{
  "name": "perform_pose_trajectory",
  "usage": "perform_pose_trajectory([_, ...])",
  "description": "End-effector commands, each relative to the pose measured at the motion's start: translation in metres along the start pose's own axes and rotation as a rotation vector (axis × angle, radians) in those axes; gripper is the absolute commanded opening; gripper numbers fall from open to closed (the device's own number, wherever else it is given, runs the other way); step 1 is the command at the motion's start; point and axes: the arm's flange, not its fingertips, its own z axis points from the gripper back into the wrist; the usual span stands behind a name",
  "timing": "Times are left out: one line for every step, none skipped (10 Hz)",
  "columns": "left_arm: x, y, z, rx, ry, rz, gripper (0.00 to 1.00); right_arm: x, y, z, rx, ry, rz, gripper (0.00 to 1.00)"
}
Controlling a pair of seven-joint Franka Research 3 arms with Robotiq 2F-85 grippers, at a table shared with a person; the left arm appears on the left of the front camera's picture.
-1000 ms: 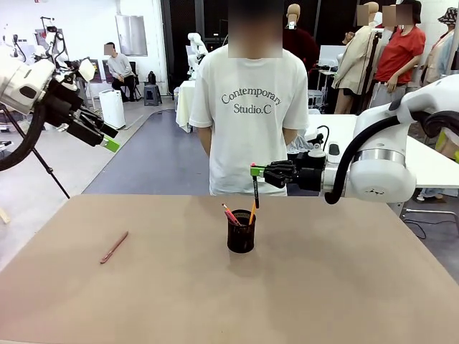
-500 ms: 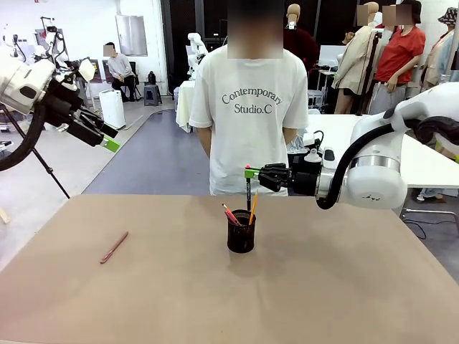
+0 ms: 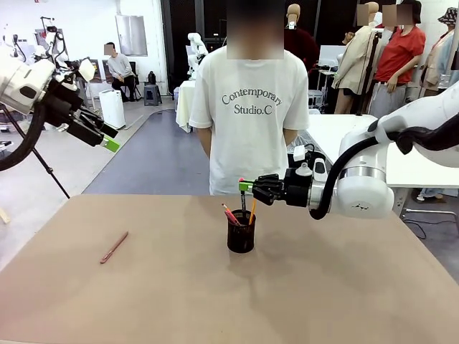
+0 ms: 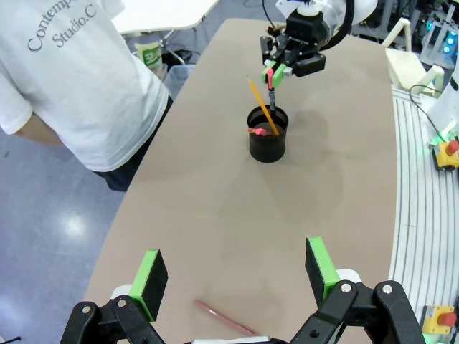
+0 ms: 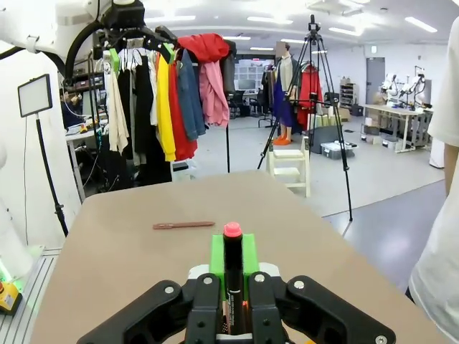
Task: Place the pens into the pen holder.
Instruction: Pick up a writing instrument from the table and place it into the Pen holder.
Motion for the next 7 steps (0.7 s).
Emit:
perform_pose_trajectory([0.0001, 0.0001, 0.0017, 0.006, 0.005, -0.001, 1.0, -0.0094, -0.0057, -0.0076, -0.024, 0.014, 0.027, 0.0])
perform_pose_trajectory([0.0001, 0.0001, 0.0017, 0.006, 0.005, -0.001, 1.0, -0.0145, -0.0066, -0.0088, -0.025, 0.032, 0.02, 0.0])
perform_pose_trajectory([0.0001, 0.0001, 0.0017, 0.006, 0.005, -0.001, 1.0, -0.0172, -0.0035, -0.0097, -0.025, 0.034, 0.015, 0.15])
perform_pose_trajectory([0.0001, 0.0001, 0.0017, 0.006, 0.005, -0.001, 1.0, -0.0162, -0.0045, -0.0089, -0.022, 0.035, 0.014, 0.34])
perform_pose_trajectory([0.0001, 0.0001, 0.0017, 0.006, 0.005, -0.001, 1.0, -0.0141, -0.0051, -0.0084, -0.017, 0.041, 0.016, 0.53])
perform_pose_trajectory([0.0001, 0.0001, 0.0017, 0.006, 0.005, -0.001, 1.0, -0.0138, -0.0039, -0.008, -0.016, 0.045, 0.018, 0.72])
perform_pose_trajectory([0.0001, 0.0001, 0.0017, 0.006, 0.005, -0.001, 1.0, -0.0121, -0.0028, -0.0072, -0.016, 0.054, 0.019, 0.91])
